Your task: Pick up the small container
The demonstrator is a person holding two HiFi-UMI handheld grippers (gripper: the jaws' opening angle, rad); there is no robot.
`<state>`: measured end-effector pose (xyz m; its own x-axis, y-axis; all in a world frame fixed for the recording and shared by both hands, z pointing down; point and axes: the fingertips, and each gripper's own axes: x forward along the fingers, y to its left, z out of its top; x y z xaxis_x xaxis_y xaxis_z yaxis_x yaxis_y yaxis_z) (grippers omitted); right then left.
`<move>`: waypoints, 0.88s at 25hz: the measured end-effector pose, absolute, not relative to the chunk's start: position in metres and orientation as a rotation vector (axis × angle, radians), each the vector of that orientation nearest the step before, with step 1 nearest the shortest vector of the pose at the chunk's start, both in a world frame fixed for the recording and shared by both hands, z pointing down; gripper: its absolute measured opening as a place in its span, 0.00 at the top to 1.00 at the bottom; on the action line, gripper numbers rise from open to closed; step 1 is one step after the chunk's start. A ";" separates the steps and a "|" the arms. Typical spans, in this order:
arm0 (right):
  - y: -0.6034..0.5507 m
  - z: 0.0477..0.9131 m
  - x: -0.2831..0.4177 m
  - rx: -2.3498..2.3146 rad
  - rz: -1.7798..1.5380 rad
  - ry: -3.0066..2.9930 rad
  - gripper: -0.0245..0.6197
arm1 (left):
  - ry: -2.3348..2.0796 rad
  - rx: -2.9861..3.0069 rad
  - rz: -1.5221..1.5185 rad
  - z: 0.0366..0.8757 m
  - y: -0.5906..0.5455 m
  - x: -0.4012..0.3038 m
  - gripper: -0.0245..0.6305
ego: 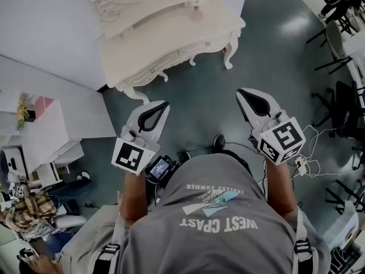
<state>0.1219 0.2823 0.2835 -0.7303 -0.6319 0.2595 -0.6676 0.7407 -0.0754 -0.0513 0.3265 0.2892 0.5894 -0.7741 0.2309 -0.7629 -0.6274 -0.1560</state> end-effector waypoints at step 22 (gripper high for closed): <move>0.184 0.312 0.159 0.945 0.311 -2.733 0.96 | 1.385 -2.755 -0.500 0.300 0.233 -0.010 0.96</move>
